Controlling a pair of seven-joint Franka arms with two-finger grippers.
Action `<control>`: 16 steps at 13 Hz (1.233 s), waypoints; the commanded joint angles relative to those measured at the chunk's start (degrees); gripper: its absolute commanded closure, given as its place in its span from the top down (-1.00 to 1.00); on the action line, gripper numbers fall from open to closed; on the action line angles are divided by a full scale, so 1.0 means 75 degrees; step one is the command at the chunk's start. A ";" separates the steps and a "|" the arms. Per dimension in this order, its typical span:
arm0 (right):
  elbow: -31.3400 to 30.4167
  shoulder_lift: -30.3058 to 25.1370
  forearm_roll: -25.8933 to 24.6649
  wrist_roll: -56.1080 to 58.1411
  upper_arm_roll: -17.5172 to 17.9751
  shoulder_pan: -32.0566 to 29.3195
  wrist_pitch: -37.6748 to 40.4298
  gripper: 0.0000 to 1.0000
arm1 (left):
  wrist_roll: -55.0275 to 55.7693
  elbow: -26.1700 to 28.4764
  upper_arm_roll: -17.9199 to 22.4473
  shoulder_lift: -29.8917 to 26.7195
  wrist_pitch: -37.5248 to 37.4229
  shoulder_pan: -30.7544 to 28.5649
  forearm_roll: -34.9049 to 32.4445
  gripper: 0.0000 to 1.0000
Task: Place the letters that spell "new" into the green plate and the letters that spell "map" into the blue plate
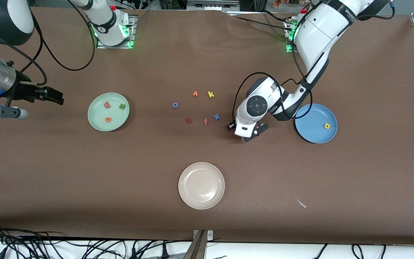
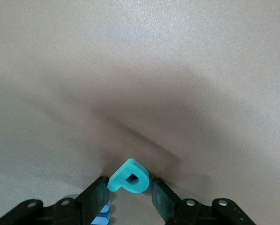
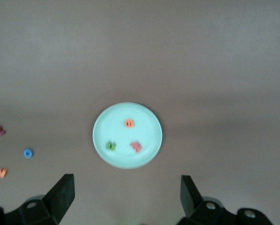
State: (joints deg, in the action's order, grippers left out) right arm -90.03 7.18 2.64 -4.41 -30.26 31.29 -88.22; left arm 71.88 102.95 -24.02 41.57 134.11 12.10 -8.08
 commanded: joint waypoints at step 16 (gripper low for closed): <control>-0.0090 -0.0863 -0.0117 0.0142 0.4175 -0.4359 -0.0085 1.00 | 0.0002 -0.0051 0.0062 -0.0105 -0.0045 -0.0196 0.0011 0.18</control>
State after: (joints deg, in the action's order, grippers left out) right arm -86.18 4.63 2.98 -3.96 -1.00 0.44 -86.94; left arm 71.90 102.69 -23.85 41.52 133.98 10.75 -8.08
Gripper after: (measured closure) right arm 0.000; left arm 0.414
